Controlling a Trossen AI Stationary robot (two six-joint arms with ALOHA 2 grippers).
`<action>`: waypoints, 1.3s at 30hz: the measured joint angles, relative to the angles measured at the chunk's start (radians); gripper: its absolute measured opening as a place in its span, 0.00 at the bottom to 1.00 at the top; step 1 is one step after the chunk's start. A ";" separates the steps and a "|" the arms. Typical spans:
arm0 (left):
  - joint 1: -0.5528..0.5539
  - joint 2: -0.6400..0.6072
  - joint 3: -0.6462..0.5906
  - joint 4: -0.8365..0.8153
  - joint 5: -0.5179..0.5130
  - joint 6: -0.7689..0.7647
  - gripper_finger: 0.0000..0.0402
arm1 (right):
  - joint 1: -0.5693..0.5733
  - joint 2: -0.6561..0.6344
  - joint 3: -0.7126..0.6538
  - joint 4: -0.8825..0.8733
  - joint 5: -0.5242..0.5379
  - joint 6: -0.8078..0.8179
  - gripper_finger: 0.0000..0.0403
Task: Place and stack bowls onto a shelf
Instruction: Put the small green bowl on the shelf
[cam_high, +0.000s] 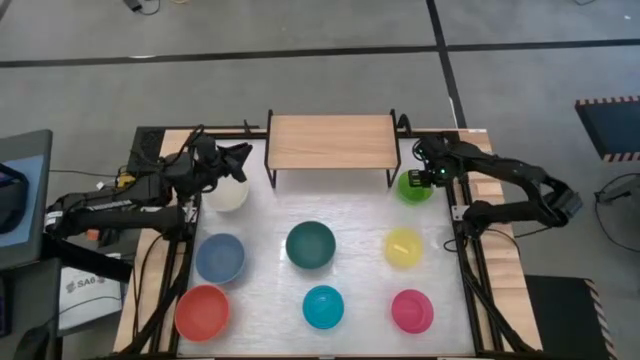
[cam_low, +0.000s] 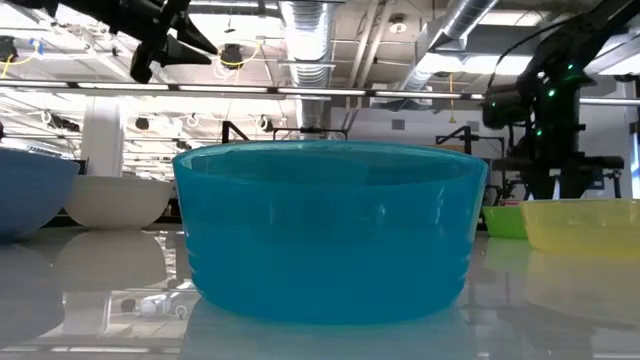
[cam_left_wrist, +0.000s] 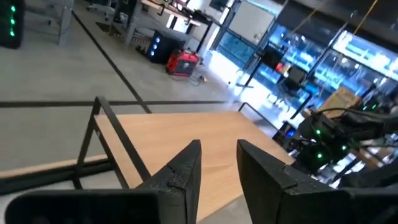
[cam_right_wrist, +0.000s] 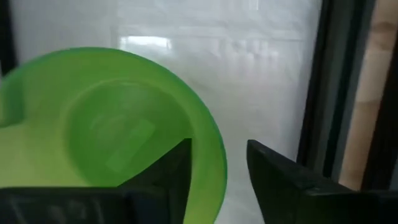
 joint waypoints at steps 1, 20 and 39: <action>0.008 0.010 0.014 -0.010 0.015 0.016 0.22 | 0.000 0.016 -0.006 0.013 0.000 -0.009 0.41; 0.035 0.239 0.203 -0.092 0.200 0.133 0.21 | 0.017 -0.160 0.012 -0.124 0.065 0.002 0.06; 0.035 0.265 0.265 -0.166 0.141 0.208 0.21 | 0.076 -0.170 0.497 0.233 0.202 -0.112 0.06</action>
